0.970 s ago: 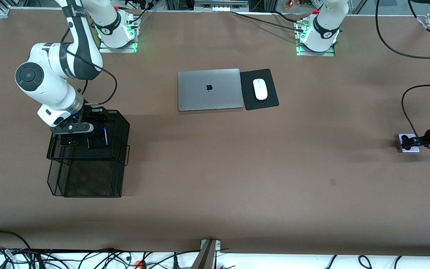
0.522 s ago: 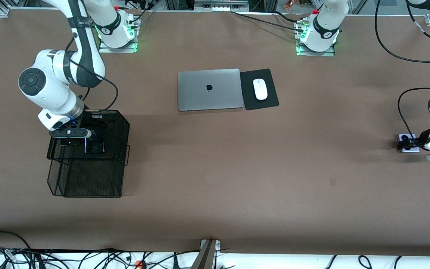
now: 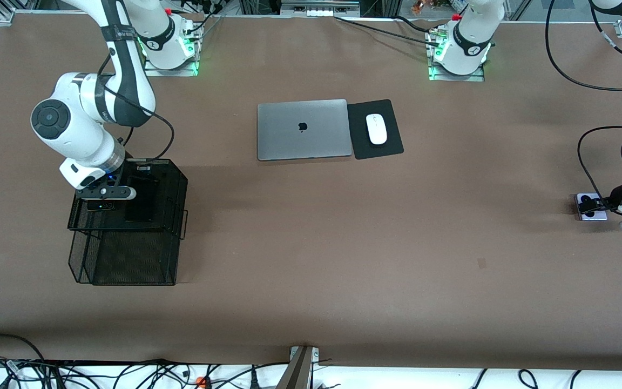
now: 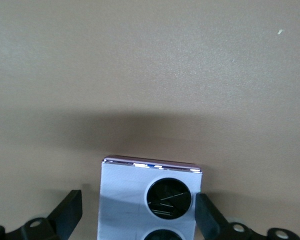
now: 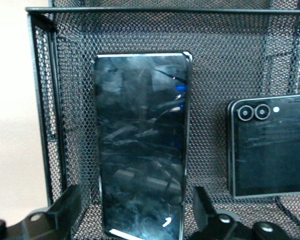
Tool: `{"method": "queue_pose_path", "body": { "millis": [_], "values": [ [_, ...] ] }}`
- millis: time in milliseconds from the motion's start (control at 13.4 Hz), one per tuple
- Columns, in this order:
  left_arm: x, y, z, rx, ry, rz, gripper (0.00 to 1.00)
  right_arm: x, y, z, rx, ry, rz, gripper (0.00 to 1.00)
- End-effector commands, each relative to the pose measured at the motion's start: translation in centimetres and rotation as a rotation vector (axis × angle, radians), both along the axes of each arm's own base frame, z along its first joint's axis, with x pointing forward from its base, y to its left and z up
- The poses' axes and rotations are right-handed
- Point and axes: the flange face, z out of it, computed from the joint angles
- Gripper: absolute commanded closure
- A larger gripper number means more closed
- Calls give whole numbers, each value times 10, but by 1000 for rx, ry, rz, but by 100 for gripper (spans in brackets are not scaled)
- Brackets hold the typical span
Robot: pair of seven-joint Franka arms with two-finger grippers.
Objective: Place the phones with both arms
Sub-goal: 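Open the right gripper over the basket while the left gripper grasps the white phone, then raise the right gripper out of the basket, holding the white phone in the left gripper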
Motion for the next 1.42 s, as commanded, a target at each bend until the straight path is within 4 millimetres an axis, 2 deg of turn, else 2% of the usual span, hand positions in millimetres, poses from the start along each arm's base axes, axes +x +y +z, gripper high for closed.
{"method": "queue_pose_path", "body": {
  "millis": [0,149,373,597,672,821,896,1045,1119,1343],
  "values": [
    [0,2,-6,-5,-6,-14,0,6,6,14,29,-4,7,0],
    [0,2,-6,-6,-5,-11,0,17,12,38,42,10,19,0],
    [-1,1,-6,-16,1,-5,0,33,21,96,62,53,30,0],
    [-1,0,-5,-18,1,-5,0,39,9,150,60,88,13,0],
    [-1,0,-5,-17,2,-4,0,40,3,173,58,93,6,0],
    [-1,-1,-6,-21,3,-3,0,39,-13,205,58,104,-19,0],
    [-1,-2,-6,-21,5,-2,0,38,-20,217,57,102,-32,0],
    [1,-8,-7,-36,13,-8,0,36,-38,229,61,93,-91,0],
    [2,-7,-6,-35,12,-8,0,37,-38,237,59,77,-98,0],
    [0,-9,-5,-46,31,-9,0,37,-39,239,45,74,-98,0]
  ]
}}
